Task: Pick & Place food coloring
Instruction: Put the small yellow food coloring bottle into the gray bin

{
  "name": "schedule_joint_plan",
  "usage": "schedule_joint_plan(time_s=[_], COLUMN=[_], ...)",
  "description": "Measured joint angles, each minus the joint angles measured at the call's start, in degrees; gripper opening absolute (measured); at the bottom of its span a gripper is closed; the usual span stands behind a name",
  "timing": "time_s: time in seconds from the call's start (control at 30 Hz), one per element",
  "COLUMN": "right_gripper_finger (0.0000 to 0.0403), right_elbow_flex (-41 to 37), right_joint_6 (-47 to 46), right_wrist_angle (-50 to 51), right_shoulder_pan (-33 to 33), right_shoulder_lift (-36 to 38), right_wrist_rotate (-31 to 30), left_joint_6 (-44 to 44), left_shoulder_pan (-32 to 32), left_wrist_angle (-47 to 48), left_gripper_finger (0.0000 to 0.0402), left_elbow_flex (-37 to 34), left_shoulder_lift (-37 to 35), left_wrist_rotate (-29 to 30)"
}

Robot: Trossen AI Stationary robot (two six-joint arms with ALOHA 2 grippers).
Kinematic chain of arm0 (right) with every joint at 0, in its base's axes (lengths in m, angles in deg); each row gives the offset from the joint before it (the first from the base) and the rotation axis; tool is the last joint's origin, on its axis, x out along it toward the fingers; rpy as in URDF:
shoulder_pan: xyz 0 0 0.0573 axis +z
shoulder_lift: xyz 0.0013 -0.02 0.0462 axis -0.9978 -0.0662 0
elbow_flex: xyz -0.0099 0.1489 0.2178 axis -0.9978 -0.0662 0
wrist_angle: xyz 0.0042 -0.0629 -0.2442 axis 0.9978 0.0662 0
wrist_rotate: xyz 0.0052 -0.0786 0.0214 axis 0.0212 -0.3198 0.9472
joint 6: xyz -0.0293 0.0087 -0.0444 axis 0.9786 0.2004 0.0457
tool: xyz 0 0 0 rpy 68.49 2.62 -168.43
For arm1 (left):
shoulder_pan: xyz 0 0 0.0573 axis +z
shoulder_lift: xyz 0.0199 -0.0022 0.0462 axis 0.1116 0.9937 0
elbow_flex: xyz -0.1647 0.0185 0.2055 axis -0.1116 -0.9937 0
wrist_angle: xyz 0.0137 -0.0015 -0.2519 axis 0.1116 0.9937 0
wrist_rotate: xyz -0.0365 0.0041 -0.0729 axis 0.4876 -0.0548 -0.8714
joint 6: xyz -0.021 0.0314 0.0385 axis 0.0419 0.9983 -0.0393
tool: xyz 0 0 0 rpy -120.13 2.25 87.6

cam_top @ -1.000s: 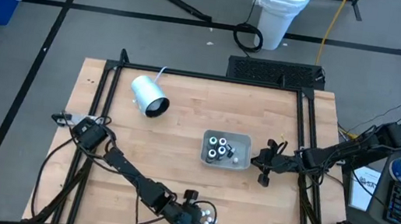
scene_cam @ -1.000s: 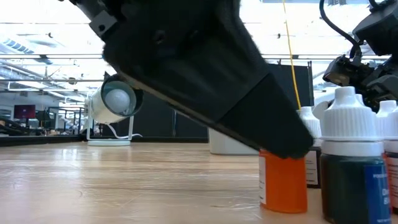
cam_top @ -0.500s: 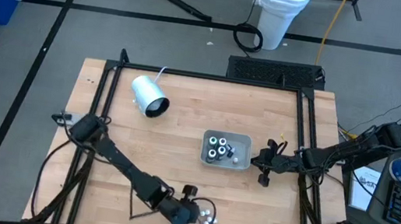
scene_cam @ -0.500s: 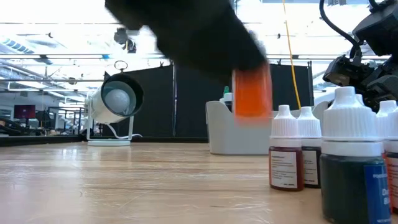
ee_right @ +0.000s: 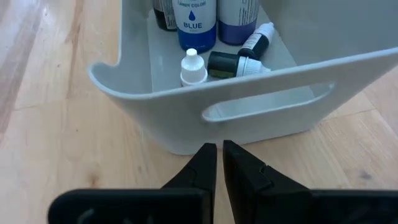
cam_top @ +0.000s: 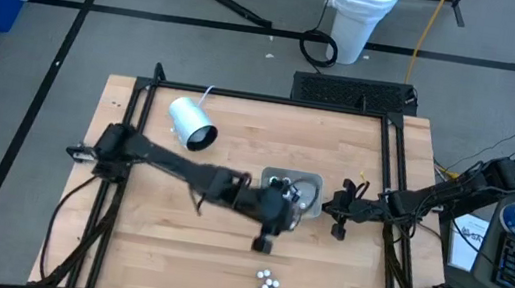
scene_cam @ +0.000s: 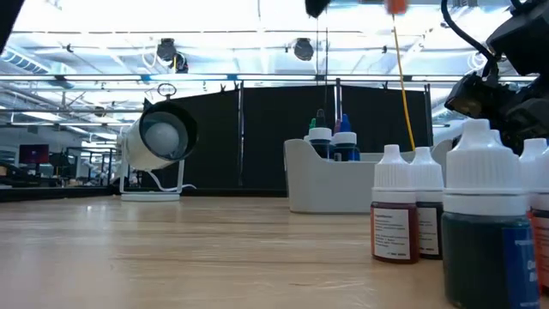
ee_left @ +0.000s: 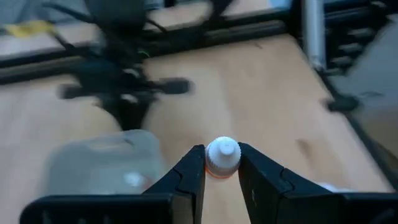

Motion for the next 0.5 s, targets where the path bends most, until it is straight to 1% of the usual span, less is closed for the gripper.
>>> schedule_joint_plan(time_s=[0.07,0.1,0.2,0.27,0.4,0.47,0.5], right_gripper_finger=[0.0023,0.0023,0.0023,0.0023,0.0023,0.0023,0.0023], right_elbow_flex=[-0.01,-0.02,-0.06,0.01,0.00,0.00,0.00], right_joint_6=[0.01,0.01,0.76,1.53,2.61,2.61,2.63], right_wrist_angle=[0.02,-0.26,-0.09,-0.92,-1.24,-1.34,-1.32], right_shoulder_pan=[0.00,0.00,0.02,0.01,0.01,0.00,0.00], right_shoulder_lift=[0.07,0.03,0.18,-0.08,0.05,0.09,0.09], right_wrist_rotate=[0.07,0.05,0.01,0.01,-0.03,-0.04,-0.04], left_joint_6=[1.51,1.53,0.55,0.28,0.35,0.86,1.37], left_shoulder_pan=[2.40,3.75,7.46,9.71,12.94,14.22,14.78], left_wrist_angle=[-5.21,-5.97,-9.56,-9.26,-7.64,-9.05,-8.00], left_gripper_finger=[0.0087,0.0087,0.0087,0.0087,0.0087,0.0087,0.0087], left_elbow_flex=[0.07,0.05,0.02,0.02,-0.02,0.14,0.47], left_shoulder_lift=[1.14,1.85,3.65,4.48,5.80,6.69,6.81], left_wrist_rotate=[-0.18,-0.64,-4.03,-5.42,-5.89,-7.18,-8.25])
